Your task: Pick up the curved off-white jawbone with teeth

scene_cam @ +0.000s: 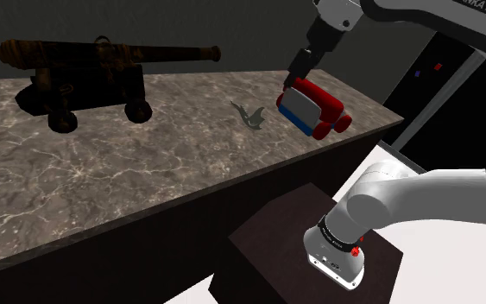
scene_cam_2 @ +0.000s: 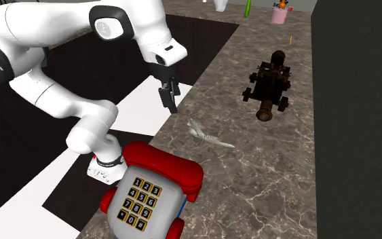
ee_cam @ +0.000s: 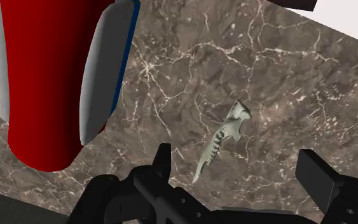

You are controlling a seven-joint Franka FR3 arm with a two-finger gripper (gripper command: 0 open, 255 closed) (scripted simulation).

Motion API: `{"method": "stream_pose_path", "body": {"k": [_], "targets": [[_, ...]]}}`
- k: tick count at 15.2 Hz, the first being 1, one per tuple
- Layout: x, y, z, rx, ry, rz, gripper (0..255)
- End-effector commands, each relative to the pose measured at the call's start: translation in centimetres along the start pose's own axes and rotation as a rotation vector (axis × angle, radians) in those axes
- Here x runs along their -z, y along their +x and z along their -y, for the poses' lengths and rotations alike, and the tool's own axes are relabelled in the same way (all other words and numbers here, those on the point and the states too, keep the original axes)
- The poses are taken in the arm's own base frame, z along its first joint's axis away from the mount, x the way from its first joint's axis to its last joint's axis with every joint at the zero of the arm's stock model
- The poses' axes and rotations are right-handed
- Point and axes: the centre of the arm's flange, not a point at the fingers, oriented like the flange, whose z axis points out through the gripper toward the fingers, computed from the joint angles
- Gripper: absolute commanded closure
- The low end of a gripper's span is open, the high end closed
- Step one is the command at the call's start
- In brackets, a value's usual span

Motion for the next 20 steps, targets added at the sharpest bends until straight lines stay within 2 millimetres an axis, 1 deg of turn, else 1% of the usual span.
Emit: {"method": "stream_pose_path", "body": {"k": [1, 8, 15, 16, 20], "targets": [[0.0, 0.0, 0.0, 0.0, 0.0, 0.0, 0], [-7.8, 5.5, 1.7, -0.185, -0.05, 0.038, 0], [-15.9, 11.0, 1.9, -0.369, -0.1, 0.076, 0], [-16.0, 11.0, 1.9, -0.371, -0.1, 0.077, 0], [-18.0, 10.6, 1.9, -0.371, -0.1, 0.077, 0]]}}
